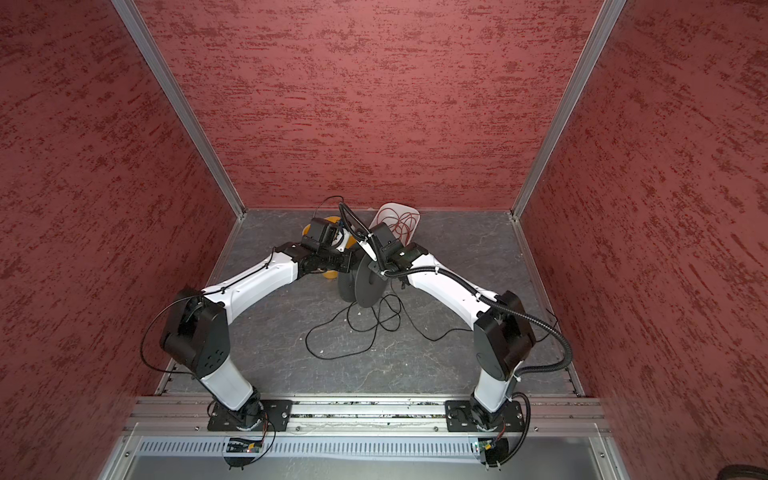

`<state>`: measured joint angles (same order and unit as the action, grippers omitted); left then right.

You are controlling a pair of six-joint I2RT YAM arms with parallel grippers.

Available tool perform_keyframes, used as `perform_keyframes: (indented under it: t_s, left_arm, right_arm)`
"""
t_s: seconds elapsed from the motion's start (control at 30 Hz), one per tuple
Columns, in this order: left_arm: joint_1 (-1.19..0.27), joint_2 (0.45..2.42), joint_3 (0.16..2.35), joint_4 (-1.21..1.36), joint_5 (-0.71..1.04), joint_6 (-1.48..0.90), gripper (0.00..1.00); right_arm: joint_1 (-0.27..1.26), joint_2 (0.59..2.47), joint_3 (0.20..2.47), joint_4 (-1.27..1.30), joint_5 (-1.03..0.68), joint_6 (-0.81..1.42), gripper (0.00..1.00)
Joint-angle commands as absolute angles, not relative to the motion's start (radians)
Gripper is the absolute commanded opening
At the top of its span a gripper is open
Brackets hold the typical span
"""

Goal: Wrap the cables

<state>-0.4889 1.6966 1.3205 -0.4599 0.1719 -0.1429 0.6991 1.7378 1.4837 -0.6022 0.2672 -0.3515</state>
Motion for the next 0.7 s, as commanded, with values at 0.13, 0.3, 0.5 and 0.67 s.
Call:
perform_keyframes:
  t_s: [0.13,0.3,0.5,0.67]
  left_arm:
    - [-0.488,1.672,1.418,-0.558,0.12,-0.167,0.0]
    - [-0.488,1.656,1.502,-0.678,0.088,-0.174,0.0]
    - [-0.488,1.627,1.586,-0.775,0.073,-0.176,0.0]
    - [-0.488,1.605,1.625,-0.802,0.056,-0.198,0.0]
  right_arm:
    - [0.704,1.68,1.414,-0.487,0.219,-0.265,0.43]
    - [0.694,1.522,1.233,-0.31,0.103,-0.186,0.79]
    - [0.676,1.34,1.009,-0.143,0.047,-0.079,0.86]
    - [0.664,1.275,0.874,-0.048,0.04,0.0,0.86]
